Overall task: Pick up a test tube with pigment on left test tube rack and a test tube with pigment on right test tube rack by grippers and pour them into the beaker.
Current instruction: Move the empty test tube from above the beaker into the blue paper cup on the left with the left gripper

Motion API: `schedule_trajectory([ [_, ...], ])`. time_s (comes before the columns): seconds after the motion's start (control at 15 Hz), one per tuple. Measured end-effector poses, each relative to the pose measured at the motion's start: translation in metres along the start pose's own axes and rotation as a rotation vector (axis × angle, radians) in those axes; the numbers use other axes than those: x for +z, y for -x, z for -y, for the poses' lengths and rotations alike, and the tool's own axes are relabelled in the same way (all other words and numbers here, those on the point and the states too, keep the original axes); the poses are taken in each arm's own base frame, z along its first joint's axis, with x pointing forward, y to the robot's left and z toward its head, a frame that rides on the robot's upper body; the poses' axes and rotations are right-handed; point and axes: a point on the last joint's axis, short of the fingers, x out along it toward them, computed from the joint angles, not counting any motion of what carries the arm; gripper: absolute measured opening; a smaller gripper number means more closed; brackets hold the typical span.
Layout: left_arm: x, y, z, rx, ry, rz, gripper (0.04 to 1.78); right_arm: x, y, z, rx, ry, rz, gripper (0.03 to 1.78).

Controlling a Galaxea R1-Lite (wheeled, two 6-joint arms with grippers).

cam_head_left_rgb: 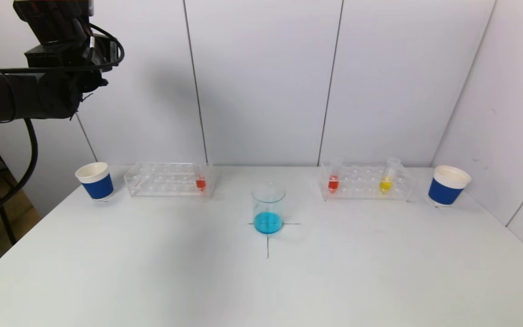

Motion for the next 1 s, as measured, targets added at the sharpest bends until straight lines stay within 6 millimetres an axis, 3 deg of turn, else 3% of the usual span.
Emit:
schedule_trajectory([
  [0.4, -0.021, -0.02, -0.047, 0.069, 0.031, -0.085, 0.44, 0.0, 0.0, 0.0, 0.001, 0.0, 0.0, 1.76],
  [0.67, -0.037, -0.032, -0.078, 0.026, 0.034, -0.089, 0.44, 0.0, 0.0, 0.0, 0.001, 0.0, 0.0, 1.76],
  [1.0, -0.058, -0.029, -0.086, -0.024, 0.079, -0.146, 0.44, 0.0, 0.0, 0.0, 0.001, 0.0, 0.0, 1.76],
])
